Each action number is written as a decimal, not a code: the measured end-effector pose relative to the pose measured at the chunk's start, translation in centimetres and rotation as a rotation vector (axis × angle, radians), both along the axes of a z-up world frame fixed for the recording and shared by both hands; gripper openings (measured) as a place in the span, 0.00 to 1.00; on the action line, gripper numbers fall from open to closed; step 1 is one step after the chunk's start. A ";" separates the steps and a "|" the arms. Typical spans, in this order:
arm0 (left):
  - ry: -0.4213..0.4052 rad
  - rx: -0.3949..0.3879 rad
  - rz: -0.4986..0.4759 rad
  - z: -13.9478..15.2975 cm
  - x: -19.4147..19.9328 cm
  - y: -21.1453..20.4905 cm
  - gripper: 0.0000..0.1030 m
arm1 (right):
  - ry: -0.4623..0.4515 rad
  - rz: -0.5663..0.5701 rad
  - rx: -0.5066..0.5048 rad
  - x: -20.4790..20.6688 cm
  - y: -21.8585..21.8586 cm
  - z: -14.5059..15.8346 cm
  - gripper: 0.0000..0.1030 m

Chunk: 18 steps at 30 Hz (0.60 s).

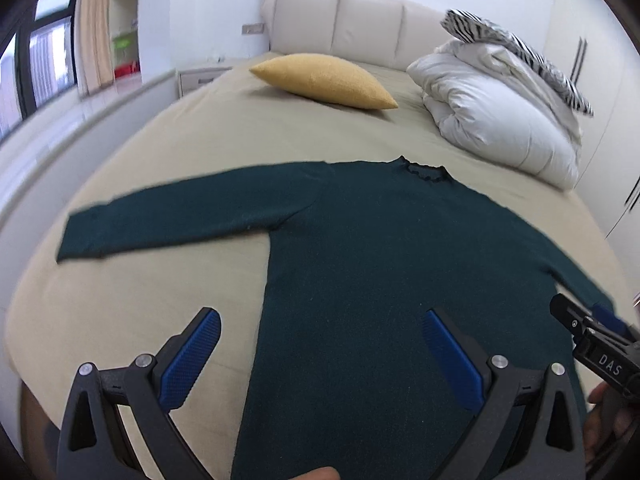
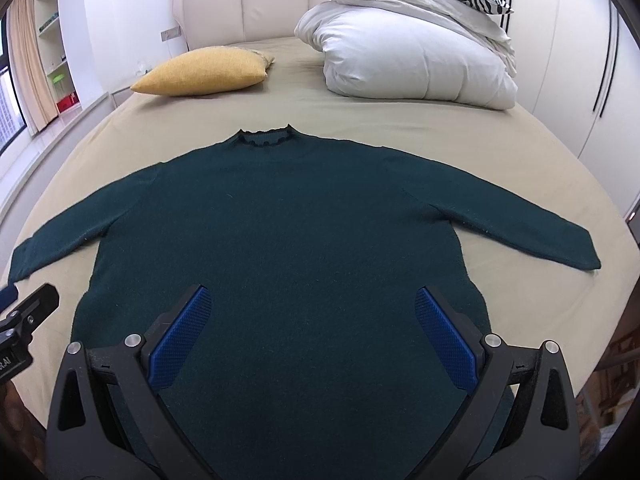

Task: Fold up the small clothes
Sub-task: 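Grasp the sweater sleeve cuff with the left tool and fold it across the body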

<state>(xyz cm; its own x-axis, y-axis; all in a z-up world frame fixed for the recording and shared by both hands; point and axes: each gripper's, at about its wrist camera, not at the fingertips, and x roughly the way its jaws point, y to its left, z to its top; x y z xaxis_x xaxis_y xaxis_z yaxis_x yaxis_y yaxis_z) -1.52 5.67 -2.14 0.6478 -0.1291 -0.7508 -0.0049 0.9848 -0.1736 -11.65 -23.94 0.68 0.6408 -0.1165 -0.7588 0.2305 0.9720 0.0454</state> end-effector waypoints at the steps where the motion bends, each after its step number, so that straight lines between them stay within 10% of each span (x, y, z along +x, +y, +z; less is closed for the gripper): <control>1: 0.016 -0.050 0.011 -0.4 0.1 1.4 1.00 | -0.007 0.000 0.010 0.0 -0.1 0.0 1.00; 7: 0.052 -0.381 0.067 -2.7 0.7 10.8 1.00 | -0.115 -0.001 0.111 0.2 -0.9 0.3 1.00; 18: 0.014 -0.749 0.510 -7.4 1.2 27.1 1.00 | -0.228 0.077 0.143 3.4 1.0 1.4 0.98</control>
